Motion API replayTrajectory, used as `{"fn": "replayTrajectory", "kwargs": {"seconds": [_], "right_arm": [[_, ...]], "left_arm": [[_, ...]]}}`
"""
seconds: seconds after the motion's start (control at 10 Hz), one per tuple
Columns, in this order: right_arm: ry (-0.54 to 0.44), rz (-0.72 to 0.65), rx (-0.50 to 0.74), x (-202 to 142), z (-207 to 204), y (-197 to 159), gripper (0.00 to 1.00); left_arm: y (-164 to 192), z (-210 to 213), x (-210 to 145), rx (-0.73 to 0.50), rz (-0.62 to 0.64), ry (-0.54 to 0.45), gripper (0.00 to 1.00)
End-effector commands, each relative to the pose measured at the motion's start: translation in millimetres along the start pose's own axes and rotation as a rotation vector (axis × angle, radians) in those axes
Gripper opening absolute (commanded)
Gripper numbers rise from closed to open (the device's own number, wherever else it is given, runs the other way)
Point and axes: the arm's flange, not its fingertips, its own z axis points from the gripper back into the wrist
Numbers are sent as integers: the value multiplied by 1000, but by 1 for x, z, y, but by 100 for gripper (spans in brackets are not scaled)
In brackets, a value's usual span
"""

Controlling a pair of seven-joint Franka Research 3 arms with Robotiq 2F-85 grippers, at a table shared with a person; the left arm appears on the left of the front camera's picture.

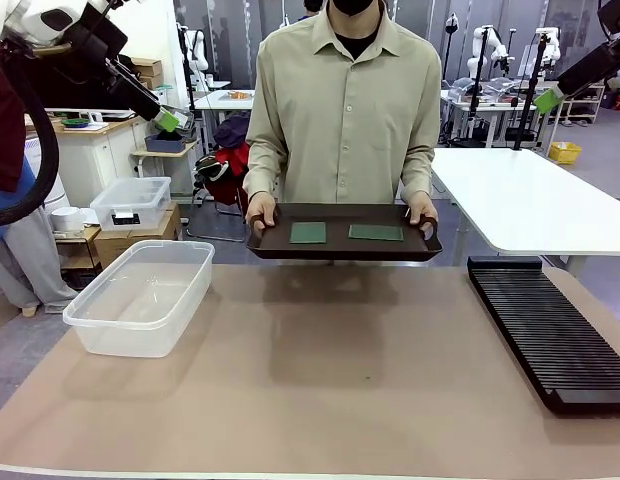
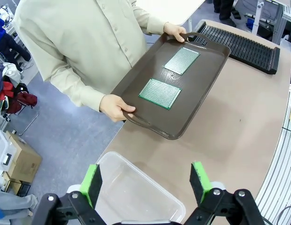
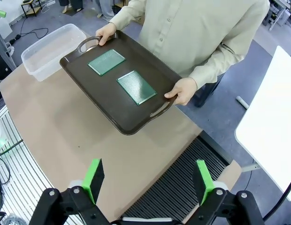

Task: Sort PCBs into racks and boxes based on the side picked up.
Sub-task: Pick up the Blank PCB handed by the Human.

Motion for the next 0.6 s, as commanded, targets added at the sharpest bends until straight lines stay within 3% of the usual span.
{"fn": "replayTrajectory", "kwargs": {"seconds": [0.0, 0.5], "right_arm": [[3, 5, 3, -4, -1, 0, 100], [3, 5, 3, -4, -1, 0, 100]], "left_arm": [[1, 0, 0, 1, 8, 0, 100], [1, 0, 0, 1, 8, 0, 100]]}}
